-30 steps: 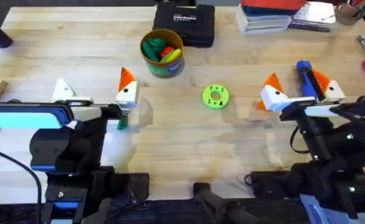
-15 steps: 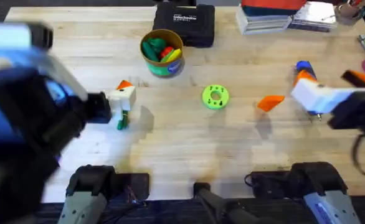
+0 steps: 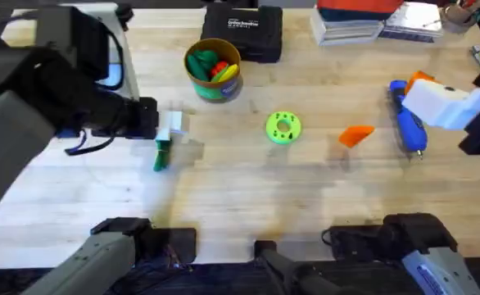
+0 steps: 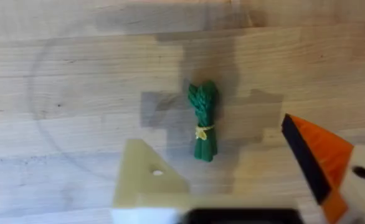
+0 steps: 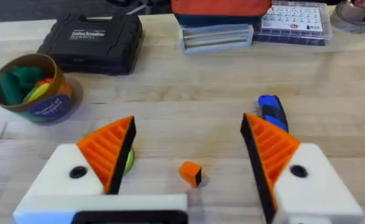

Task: Pick up the gripper from the table and insert it into the empty holder that is missing its gripper. Then pick up a screw, insert it into the mounting hole, and use the screwdriver to tighten it. Finally, clean up the table by picking up the vegetable and placing it into the bucket.

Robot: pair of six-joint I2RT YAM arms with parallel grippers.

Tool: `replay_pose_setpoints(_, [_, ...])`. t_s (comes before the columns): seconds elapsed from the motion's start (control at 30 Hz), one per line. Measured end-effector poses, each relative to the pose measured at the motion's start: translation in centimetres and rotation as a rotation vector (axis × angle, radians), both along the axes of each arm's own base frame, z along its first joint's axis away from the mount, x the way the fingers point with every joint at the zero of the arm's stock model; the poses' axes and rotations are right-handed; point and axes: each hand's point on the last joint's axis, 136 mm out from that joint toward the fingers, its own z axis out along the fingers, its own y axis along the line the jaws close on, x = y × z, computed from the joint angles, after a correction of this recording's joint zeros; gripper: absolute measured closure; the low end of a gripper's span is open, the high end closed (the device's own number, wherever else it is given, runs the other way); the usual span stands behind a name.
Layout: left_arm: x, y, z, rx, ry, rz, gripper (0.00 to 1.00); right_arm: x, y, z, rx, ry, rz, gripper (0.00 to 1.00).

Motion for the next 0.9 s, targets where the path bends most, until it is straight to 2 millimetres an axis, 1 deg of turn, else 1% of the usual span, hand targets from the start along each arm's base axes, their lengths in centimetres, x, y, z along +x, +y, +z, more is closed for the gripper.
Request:
replay_pose_setpoints(0.03, [0.1,0.0,-0.4,-0.003,0.018,0.001,0.096,0.0,0.0,0.0,0.000,0.000,0.000,0.007])
replay_pose_setpoints(0.07, [0.3,-0.1,-0.8,-0.006,0.028,-0.001,0.243,0.0,0.0,0.0,0.000,0.000,0.000,0.007])
replay_pose_setpoints(0.1, [0.6,-0.1,-1.0,-0.007,0.030,0.000,0.417,0.0,0.0,0.0,0.000,0.000,0.000,0.007])
replay_pose_setpoints(0.2, [1.4,-0.3,-0.9,-0.013,0.004,-0.008,0.868,0.0,0.0,0.0,0.000,0.000,0.000,0.007])
replay_pose_setpoints(0.23, [1.5,-0.5,-0.7,-0.018,-0.007,-0.025,0.787,0.0,0.0,0.0,0.000,0.000,0.000,0.007])
replay_pose_setpoints(0.27, [1.5,-0.8,-0.4,-0.032,-0.021,-0.044,0.658,0.0,0.0,0.0,0.000,0.000,0.000,0.007])
replay_pose_setpoints(0.3, [1.7,-1.5,0.0,-0.058,-0.044,-0.070,0.497,0.0,0.0,0.0,0.000,0.000,0.000,0.007])
replay_pose_setpoints(0.37, [2.4,-3.5,1.7,-0.131,-0.134,-0.153,0.177,0.0,0.0,0.0,0.000,0.000,0.000,0.007])
replay_pose_setpoints(0.4, [2.9,-4.8,2.8,-0.176,-0.191,-0.197,0.061,0.0,0.0,0.0,0.000,0.000,0.000,0.007])
replay_pose_setpoints(0.43, [3.4,-6.3,4.4,-0.226,-0.267,-0.257,0.029,0.0,0.0,0.0,0.000,0.000,0.000,0.007])
replay_pose_setpoints(0.53, [4.2,-10.6,9.4,-0.367,-0.486,-0.441,0.016,0.0,0.0,0.0,0.000,0.001,0.000,0.007])
replay_pose_setpoints(0.6, [4.2,-12.6,12.3,-0.430,-0.598,-0.545,0.015,0.0,0.0,0.0,0.000,0.000,0.000,0.007])
replay_pose_setpoints(0.63, [4.1,-13.3,13.2,-0.452,-0.630,-0.580,0.015,0.0,0.0,0.0,0.000,0.001,0.000,0.007])
replay_pose_setpoints(0.7, [3.7,-14.0,14.0,-0.485,-0.651,-0.623,0.015,0.0,0.0,0.0,0.000,0.000,0.000,0.009])
replay_pose_setpoints(0.83, [2.4,-14.3,12.9,-0.527,-0.569,-0.628,0.014,0.0,0.0,0.0,0.000,0.001,0.000,0.007])
replay_pose_setpoints(0.9, [2.1,-14.3,12.6,-0.532,-0.546,-0.625,0.014,0.0,0.0,0.0,0.000,0.001,0.000,0.007])
